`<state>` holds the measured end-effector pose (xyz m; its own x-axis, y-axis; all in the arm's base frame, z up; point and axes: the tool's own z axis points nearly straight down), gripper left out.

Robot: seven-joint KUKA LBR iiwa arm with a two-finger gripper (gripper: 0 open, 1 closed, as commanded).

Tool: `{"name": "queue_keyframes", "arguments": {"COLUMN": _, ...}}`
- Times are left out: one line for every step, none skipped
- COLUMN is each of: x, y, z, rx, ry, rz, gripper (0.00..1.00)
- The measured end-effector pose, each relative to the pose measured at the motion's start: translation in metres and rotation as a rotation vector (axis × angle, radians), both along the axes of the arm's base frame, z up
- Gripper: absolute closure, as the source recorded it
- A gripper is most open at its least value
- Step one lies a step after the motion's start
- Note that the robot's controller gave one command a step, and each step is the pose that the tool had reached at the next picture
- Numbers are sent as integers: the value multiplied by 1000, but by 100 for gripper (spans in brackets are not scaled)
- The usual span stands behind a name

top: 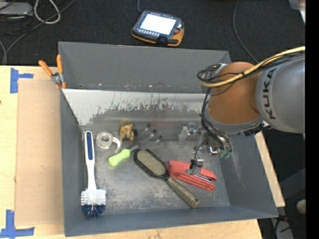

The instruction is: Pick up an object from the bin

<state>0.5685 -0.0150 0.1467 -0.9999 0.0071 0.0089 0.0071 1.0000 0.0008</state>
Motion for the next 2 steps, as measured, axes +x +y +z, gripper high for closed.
{"name": "queue_keyframes", "arguments": {"x": 2, "y": 0, "z": 5, "rx": 0, "ry": -7, "rz": 1, "gripper": 0}}
{"name": "queue_keyframes", "arguments": {"x": -3, "y": 31, "z": -79, "rx": -2, "ry": 3, "rz": -215, "gripper": 0}}
